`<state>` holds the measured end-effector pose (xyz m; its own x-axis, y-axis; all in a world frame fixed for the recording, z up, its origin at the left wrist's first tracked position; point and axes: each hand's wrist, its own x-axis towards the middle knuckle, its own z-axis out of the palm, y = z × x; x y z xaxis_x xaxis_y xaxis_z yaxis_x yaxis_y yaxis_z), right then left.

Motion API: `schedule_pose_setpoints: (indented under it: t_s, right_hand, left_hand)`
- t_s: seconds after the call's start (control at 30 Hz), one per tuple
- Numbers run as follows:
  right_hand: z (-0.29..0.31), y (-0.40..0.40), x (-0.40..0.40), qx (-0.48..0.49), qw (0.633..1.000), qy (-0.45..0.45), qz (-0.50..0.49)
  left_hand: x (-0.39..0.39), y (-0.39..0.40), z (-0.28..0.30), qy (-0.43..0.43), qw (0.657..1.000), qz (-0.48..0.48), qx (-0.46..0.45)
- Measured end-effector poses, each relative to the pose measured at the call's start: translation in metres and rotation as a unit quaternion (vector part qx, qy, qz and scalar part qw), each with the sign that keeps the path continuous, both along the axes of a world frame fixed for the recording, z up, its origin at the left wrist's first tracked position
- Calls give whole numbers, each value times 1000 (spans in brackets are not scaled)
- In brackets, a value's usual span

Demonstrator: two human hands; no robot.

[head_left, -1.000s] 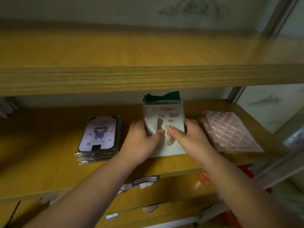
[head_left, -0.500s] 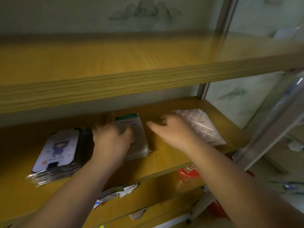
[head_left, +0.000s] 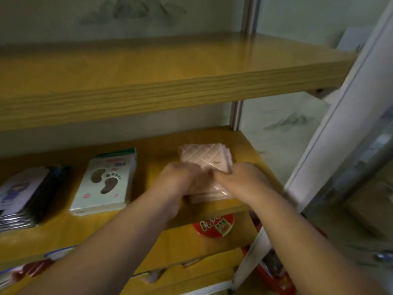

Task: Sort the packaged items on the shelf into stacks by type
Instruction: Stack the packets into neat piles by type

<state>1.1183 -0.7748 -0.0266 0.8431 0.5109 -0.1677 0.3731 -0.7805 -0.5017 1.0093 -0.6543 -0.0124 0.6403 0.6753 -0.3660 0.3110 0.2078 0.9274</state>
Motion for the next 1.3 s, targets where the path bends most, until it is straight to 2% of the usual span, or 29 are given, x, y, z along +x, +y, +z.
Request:
schedule_pose_setpoints:
  t_s: [0.03,0.1,0.23,0.33,0.47,0.57,0.7,0.8,1.1,1.3]
  right_hand:
    - [-1,1,1,-3,1000,-6,14]
    - [-2,1,5,5,1000,9,28]
    - [0,-6,14,91,990,100,31]
    - [-5,-10,17,146,977,151,35]
    - [-3,-13,23,179,965,190,31]
    - [3,-11,17,291,921,258,37]
    - [-3,-5,11,429,879,189,90]
    - [-17,-10,7,450,871,160,112]
    - [-34,-12,9,425,897,69,102]
    - [-32,-15,13,380,918,34,111]
  left_hand:
    - [5,4,1,-10,998,24,-56]
    - [11,11,6,6,994,28,-103]
    - [19,13,13,60,994,-42,-80]
    - [23,9,11,66,996,-53,-29]
    - [19,4,7,8,999,-35,-21]
    - [11,-4,5,-65,997,-24,25]
    - [0,-6,5,-120,970,-62,200]
    - [-6,-7,-4,-105,950,-69,287]
    - [-1,-10,-30,-142,943,-51,296]
    - [-2,-11,-33,-142,941,-76,297]
